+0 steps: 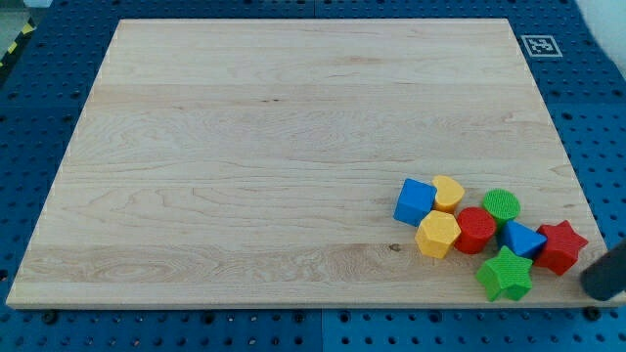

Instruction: Slide green star to left a bit

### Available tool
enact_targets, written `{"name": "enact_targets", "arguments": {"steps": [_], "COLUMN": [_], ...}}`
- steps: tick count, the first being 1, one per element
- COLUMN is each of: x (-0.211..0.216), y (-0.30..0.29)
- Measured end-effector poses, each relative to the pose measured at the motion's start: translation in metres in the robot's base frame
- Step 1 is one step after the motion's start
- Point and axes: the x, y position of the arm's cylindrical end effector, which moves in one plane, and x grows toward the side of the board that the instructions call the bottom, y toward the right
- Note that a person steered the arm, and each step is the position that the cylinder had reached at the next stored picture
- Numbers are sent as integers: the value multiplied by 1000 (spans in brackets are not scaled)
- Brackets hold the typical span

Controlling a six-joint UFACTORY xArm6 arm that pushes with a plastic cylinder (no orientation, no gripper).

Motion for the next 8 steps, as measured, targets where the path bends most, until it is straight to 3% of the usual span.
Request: {"name": "enact_targets", "arguments": {"steps": [2,5,7,8], "x": [-1,-1,-2,-2], "y": [-116,-156,-163,-103]}}
